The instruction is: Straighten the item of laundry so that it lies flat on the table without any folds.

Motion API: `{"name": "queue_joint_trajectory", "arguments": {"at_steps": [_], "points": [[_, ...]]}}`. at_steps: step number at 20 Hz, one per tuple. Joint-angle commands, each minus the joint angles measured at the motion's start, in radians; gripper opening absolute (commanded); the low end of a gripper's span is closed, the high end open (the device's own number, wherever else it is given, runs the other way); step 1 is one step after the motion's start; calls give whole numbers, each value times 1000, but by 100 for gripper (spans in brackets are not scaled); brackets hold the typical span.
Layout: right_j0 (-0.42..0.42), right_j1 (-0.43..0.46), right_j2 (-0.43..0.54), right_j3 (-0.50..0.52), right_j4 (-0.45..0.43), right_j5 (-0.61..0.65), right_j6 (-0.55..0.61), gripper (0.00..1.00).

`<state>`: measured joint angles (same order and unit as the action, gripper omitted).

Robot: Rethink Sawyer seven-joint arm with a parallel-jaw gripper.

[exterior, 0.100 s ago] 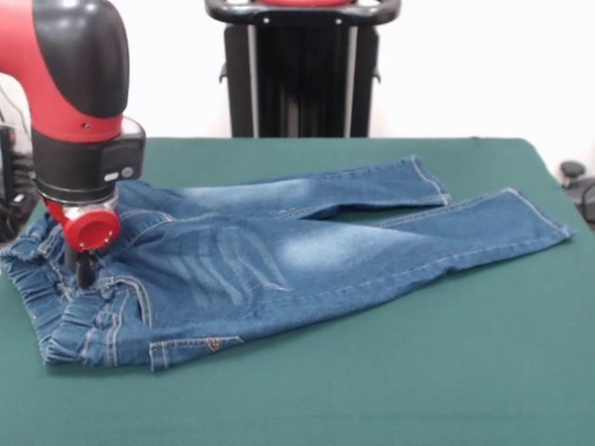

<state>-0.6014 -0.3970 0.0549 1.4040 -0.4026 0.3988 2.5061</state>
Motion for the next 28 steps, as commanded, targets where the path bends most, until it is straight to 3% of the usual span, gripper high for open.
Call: {"name": "queue_joint_trajectory", "arguments": {"at_steps": [1, 4, 13, 20, 28], "points": [[-32, 55, 136, 150, 14, 150, -153, 0], [-48, 55, 151, 162, 39, 163, -112, 0], [-50, 43, 169, 136, -1, 179, -155, 0], [24, 7, 80, 86, -32, 226, -114, 0], [45, -28, 51, 44, -71, 264, -141, 0]]}}
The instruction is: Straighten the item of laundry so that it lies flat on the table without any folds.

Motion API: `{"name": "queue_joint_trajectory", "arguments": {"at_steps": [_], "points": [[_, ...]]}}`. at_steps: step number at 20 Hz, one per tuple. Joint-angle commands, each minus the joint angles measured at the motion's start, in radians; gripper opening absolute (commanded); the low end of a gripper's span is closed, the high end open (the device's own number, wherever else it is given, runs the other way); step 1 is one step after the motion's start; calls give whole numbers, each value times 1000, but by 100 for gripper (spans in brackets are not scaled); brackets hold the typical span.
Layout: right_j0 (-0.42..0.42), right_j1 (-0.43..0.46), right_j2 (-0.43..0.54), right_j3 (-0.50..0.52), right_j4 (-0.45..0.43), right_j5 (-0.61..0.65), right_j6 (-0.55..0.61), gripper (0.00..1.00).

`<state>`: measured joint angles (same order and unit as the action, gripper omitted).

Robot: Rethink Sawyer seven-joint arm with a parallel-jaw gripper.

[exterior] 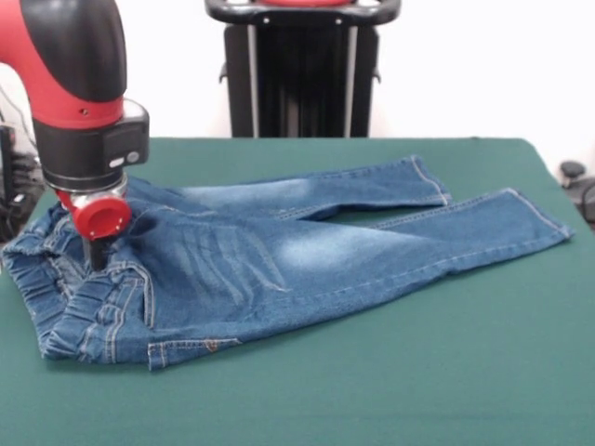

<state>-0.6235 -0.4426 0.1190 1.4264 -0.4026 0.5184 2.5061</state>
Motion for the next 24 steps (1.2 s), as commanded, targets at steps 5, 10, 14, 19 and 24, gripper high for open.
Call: {"name": "queue_joint_trajectory", "arguments": {"at_steps": [5, 10, 14, 19, 24], "points": [[76, 90, -54, -60, -154, 49, -105, 0], [111, 118, -102, -96, -226, -10, -42, 0], [147, 147, -169, -134, -291, -60, 10, 0], [122, 133, -155, -126, -292, -64, -34, 0], [103, 67, -119, -79, -261, -30, -86, 0]]}}
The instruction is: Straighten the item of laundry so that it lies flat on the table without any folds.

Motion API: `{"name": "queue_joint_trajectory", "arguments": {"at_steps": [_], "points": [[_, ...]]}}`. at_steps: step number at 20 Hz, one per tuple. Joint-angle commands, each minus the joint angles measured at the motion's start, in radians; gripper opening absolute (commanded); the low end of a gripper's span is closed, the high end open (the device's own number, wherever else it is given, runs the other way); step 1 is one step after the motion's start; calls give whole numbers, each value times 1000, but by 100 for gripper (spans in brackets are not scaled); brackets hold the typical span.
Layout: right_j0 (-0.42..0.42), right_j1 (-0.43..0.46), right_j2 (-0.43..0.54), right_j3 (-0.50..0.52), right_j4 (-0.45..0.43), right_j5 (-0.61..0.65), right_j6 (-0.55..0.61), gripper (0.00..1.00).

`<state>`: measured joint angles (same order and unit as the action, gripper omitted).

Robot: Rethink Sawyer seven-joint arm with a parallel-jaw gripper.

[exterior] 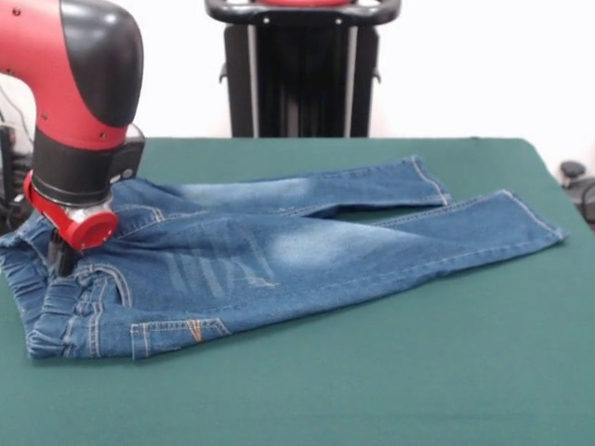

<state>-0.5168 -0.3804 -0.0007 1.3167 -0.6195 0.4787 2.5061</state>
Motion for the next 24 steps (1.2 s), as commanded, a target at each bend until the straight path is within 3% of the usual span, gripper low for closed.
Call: {"name": "queue_joint_trajectory", "arguments": {"at_steps": [1, 14, 24], "points": [[-7, 2, 7, 28, -41, 14, -92, 0], [-77, -143, 103, 97, 23, 130, -234, 0], [-125, -85, 167, 85, -11, 39, -214, 0]]}}
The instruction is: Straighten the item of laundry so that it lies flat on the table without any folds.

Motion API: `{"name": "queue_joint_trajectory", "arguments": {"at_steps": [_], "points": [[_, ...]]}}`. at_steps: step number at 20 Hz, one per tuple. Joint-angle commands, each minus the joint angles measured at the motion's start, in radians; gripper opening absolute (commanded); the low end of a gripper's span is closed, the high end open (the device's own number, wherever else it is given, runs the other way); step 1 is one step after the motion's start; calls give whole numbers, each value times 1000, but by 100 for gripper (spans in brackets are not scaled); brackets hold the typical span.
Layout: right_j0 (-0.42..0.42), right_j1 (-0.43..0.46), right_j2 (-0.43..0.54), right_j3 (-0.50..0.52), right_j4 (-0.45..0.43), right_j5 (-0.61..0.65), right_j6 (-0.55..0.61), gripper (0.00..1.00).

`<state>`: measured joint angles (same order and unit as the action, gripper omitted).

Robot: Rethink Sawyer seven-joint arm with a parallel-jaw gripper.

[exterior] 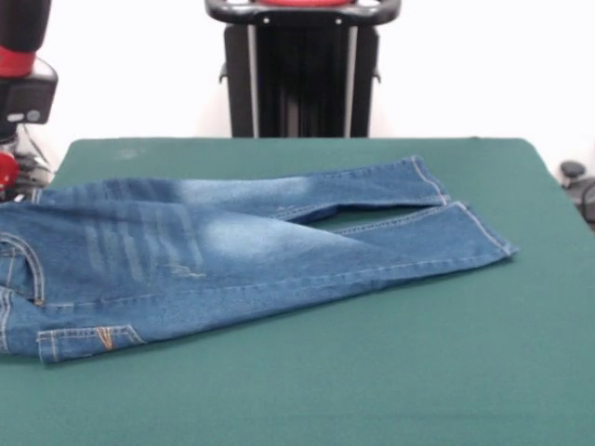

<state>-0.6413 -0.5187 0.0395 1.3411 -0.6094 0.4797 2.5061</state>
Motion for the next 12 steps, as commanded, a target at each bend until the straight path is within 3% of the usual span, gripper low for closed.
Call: {"name": "queue_joint_trajectory", "arguments": {"at_steps": [1, 3, 4, 6, 8, 12], "points": [[-7, 66, 134, 57, -24, 24, -210, 0], [-16, 66, 151, 62, -44, -5, -222, 0], [-19, 66, 160, 64, -57, -14, -232, 100], [-39, 68, 181, 75, -28, -5, -226, 100], [-21, 59, 159, 80, 14, 34, -150, 100], [0, 24, 147, 95, 31, 74, -126, 100]]}}
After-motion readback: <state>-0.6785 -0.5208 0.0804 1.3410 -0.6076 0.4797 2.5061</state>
